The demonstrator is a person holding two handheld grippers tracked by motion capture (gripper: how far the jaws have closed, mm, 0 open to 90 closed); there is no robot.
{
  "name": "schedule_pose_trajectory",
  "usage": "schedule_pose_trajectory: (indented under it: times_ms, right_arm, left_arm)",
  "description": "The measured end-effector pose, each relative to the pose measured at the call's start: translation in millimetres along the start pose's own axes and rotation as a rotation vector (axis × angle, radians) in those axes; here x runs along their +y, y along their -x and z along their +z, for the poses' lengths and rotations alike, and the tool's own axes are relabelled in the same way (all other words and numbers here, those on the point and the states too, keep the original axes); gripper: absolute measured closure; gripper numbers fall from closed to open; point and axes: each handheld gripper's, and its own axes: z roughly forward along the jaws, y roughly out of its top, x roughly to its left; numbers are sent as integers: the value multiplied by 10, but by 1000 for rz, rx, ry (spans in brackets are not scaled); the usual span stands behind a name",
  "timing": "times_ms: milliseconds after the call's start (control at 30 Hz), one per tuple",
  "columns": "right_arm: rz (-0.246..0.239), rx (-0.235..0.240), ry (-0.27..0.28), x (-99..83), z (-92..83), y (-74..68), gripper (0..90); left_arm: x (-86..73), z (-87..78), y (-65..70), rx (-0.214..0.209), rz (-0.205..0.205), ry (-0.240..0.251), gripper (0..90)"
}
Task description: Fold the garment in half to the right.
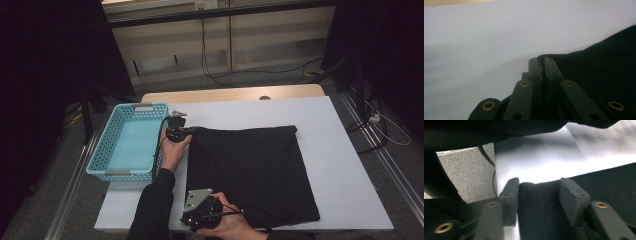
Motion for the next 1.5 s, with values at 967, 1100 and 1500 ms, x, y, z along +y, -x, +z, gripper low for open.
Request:
schedule_pose_trajectory:
  times_ms: [967,1100,1500]
  right_arm:
    - [110,80,101,6,-315,225,875]
    - [118,71,130,27,-401,234,876]
    - [127,68,187,107,-571,221,876]
  left_arm:
    - [90,-95,2,-22,-16,53,859]
    - [108,-101,5,-19,-19,53,859]
    - [227,-132,102,-21,-10,70,859]
